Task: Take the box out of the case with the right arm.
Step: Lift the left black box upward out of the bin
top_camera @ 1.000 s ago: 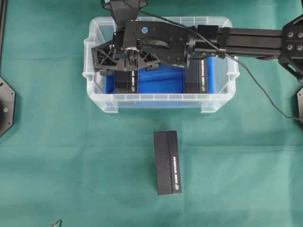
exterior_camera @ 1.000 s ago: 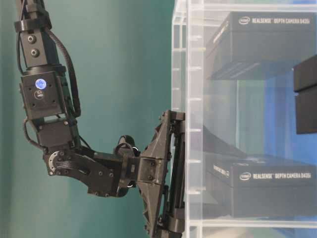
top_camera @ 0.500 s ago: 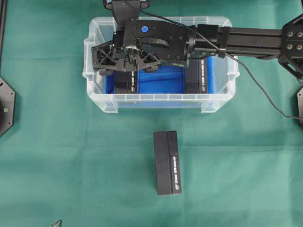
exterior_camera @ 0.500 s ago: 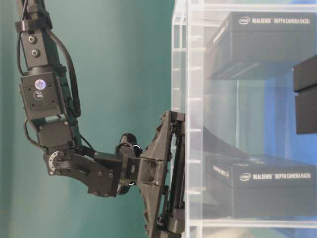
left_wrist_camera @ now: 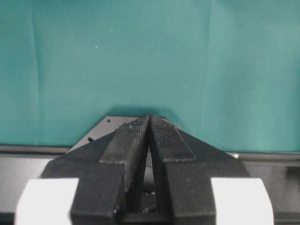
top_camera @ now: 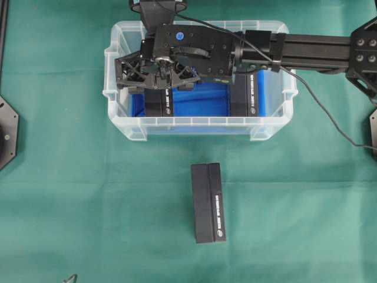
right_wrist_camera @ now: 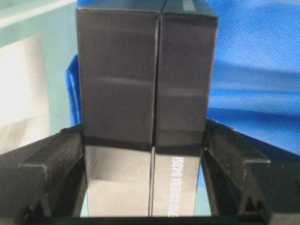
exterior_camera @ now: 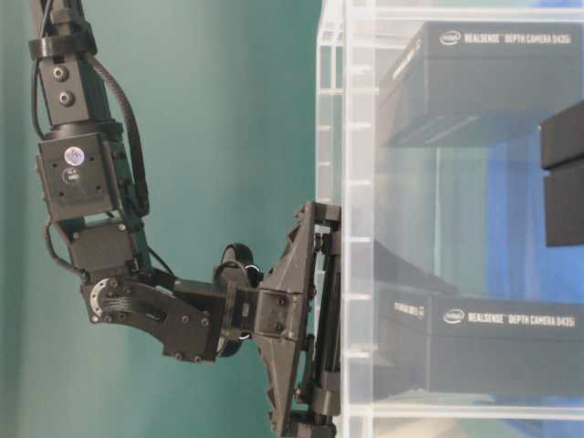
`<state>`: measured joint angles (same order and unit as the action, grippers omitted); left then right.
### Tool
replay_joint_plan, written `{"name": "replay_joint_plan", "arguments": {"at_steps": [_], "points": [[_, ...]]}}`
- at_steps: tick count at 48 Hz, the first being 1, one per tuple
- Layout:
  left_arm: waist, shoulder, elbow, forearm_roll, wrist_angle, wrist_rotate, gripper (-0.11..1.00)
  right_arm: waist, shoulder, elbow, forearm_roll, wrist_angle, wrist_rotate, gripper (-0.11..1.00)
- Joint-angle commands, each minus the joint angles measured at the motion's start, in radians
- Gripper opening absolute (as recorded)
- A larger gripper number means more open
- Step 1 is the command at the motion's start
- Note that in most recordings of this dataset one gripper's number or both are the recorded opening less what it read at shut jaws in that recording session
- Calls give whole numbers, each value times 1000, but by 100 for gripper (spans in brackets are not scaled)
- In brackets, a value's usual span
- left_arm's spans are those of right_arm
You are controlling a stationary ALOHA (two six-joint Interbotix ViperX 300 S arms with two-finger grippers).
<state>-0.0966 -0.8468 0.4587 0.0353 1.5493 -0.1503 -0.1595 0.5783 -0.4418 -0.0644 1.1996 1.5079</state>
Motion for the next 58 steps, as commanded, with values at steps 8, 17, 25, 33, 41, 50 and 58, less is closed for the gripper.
{"name": "replay_joint_plan", "arguments": {"at_steps": [8, 17, 25, 33, 41, 50, 58], "points": [[-2, 3, -12, 3, -5, 2, 0, 5, -40, -29, -2, 14, -3, 69], [-2, 3, -12, 3, -5, 2, 0, 3, -100, -41, -21, 84, -3, 68], [-2, 3, -12, 3, -5, 3, 0, 3, -138, -92, -32, 147, -2, 68], [-2, 3, -14, 3, -5, 3, 0, 6, -152, -201, -71, 218, -3, 68], [-2, -3, -12, 2, -5, 2, 0, 9, -152, -341, -107, 337, -3, 68], [-2, -5, -12, 3, -5, 2, 0, 17, -150, -457, -135, 416, -3, 68], [-2, -5, -14, 2, -3, 2, 0, 28, -150, -500, -137, 437, -3, 68]]}}
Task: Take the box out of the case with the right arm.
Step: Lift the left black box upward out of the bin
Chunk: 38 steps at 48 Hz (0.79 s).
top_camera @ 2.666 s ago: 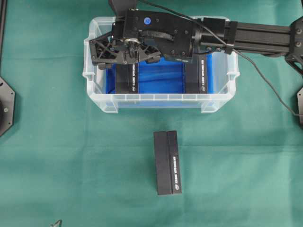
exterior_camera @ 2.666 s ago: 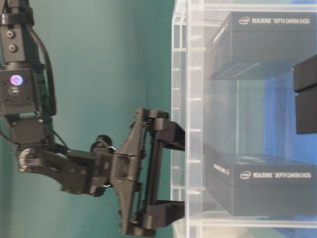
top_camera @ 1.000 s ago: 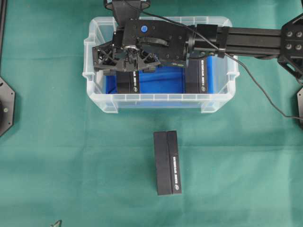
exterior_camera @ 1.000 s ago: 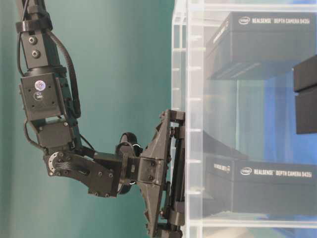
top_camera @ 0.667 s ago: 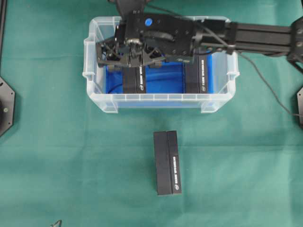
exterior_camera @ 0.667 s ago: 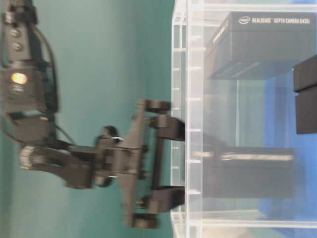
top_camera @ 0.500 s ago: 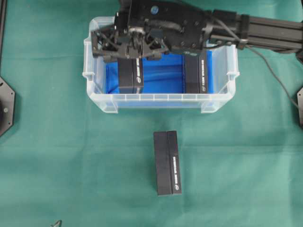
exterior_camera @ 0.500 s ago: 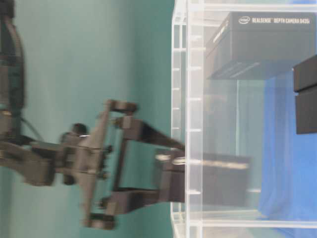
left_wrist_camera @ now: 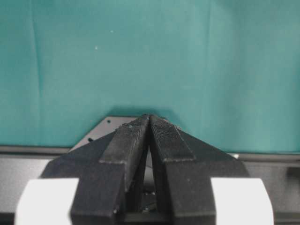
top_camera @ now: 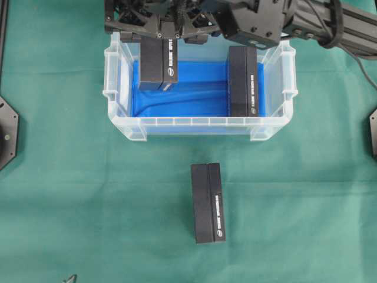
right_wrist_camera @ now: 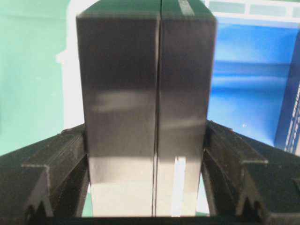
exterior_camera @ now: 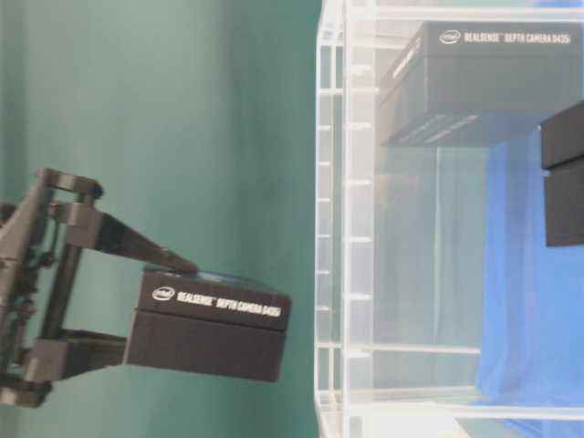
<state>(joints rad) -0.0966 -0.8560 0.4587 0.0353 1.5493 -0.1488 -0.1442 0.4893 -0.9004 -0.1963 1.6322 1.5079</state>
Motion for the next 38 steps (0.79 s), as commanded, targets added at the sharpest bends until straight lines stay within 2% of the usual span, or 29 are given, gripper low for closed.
{"name": "replay_joint_plan", "arguments": {"at_steps": [1, 38], "points": [[-2, 5, -14, 3, -5, 0, 0, 12, -63, -43, -5, 5, -3, 68], [-2, 6, -12, 2, -5, -2, 0, 20, -61, -44, -5, 6, -3, 68]]}}
